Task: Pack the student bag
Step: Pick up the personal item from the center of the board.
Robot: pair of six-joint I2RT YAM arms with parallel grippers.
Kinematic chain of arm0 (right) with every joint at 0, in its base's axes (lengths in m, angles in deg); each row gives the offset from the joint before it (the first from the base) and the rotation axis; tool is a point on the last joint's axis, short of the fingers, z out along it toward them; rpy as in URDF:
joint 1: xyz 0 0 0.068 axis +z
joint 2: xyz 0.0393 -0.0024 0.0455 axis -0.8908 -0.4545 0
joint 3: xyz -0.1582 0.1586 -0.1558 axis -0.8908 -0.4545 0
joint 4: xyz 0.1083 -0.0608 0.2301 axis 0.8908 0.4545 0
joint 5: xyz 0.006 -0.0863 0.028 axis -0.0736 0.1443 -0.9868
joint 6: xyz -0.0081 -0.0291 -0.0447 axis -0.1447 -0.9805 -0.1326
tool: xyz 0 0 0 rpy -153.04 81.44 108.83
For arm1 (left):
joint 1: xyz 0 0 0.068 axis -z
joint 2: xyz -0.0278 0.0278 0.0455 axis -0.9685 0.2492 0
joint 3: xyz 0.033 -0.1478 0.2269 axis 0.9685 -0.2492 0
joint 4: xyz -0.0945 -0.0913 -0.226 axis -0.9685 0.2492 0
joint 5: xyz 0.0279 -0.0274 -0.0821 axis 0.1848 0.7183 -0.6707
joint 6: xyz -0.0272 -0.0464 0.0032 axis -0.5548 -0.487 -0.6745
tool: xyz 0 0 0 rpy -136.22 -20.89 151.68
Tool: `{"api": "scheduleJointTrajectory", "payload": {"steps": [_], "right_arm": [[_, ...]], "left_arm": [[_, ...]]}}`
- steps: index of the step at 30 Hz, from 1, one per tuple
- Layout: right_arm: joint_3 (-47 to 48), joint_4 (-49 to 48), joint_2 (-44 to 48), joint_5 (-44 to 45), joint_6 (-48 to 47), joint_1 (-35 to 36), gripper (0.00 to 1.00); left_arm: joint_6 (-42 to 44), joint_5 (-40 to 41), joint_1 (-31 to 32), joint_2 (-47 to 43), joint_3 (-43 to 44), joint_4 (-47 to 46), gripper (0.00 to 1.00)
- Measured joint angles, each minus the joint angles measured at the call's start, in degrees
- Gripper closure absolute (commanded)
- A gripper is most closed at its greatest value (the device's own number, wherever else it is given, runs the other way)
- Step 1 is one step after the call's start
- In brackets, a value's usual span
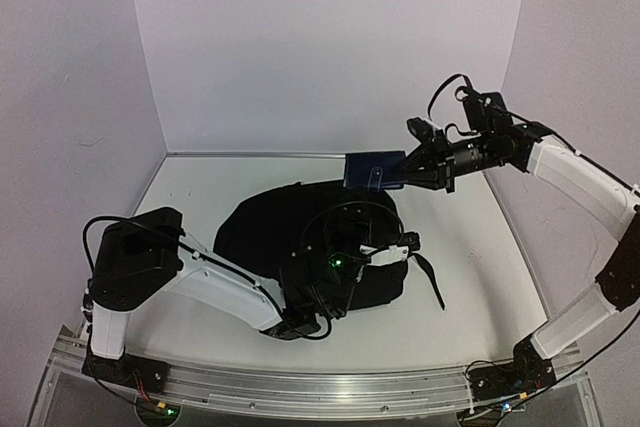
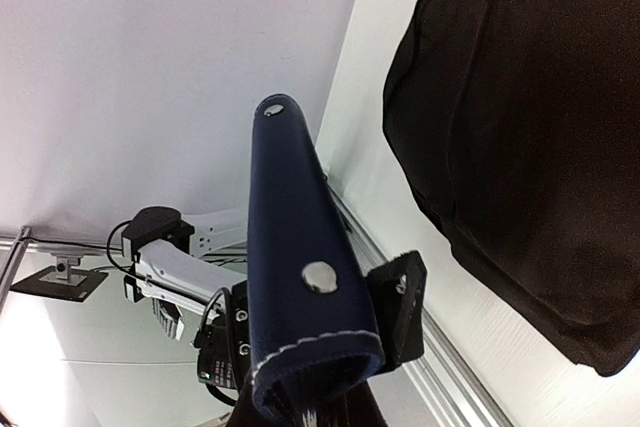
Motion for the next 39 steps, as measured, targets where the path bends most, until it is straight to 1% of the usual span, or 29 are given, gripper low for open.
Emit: {"api": "scheduleJointTrajectory", "payload": {"steps": [4,7,9,11,13,15,16,18,20,22,25,28,31,34,39], "right_arm": [[5.7,0.2,-1.0,2.0,-1.0,-0.4,1.00],[9.2,0.0,-1.6,3.8,-2.0,-1.0,1.00],[10.6,-0.2,-1.9,4.9,-2.4,-1.2,1.00],[11.2,-0.2,-2.2,6.0,-2.8,-1.5,1.00],[11.5,-0.3,-2.7,6.8,-3.4,-1.7,1.00],[11.5,-0.2,-3.4,7.2,-4.1,-1.8,1.00],[11.5,-0.1,-3.8,7.3,-4.7,-1.8,1.00],[11.3,0.0,-4.3,7.2,-6.2,-1.8,1.00],[10.8,0.1,-4.3,6.8,-7.8,-1.8,1.00],[10.1,0.0,-4.3,6.2,-9.3,-1.6,1.00],[9.0,0.1,-4.3,5.4,-10.9,-0.5,1.00],[8.5,0.2,-4.4,4.7,-12.2,1.4,0.99],[8.4,0.2,-4.6,3.6,-13.2,3.0,0.99],[8.4,0.2,-5.1,3.0,-13.8,4.4,0.99],[8.4,0.2,-6.2,2.6,-14.3,6.1,0.98]], "left_arm": [[-3.9,1.1,0.2,-1.1,-1.0,-0.3,0.22],[-12.7,2.5,0.6,-5.0,-4.3,2.8,0.21],[-25.5,2.7,0.6,-10.6,-6.0,13.8,0.17],[-42.1,0.8,0.2,-17.4,-5.5,30.4,0.15],[-58.8,-3.8,-1.4,-24.2,-3.4,47.3,0.13],[-74.1,-10.9,-5.0,-30.4,-1.7,60.2,0.11],[-80.9,-15.0,-7.4,-33.2,-1.3,65.2,0.11],[-92.4,-23.4,-13.0,-38.3,-1.6,71.7,0.10],[-102.3,-32.7,-19.1,-43.0,-3.5,75.1,0.10],[-111.3,-41.4,-24.1,-47.0,-6.1,76.3,0.11],[-121.4,-53.7,-28.0,-49.1,-9.1,75.9,0.12],[-130.4,-65.6,-30.6,-48.1,-11.9,72.5,0.13],[-138.0,-75.3,-32.8,-45.3,-13.9,67.5,0.15],[-143.9,-82.0,-33.9,-41.6,-14.8,61.7,0.16],[-150.6,-88.9,-34.0,-38.2,-16.5,53.1,0.20]]}}
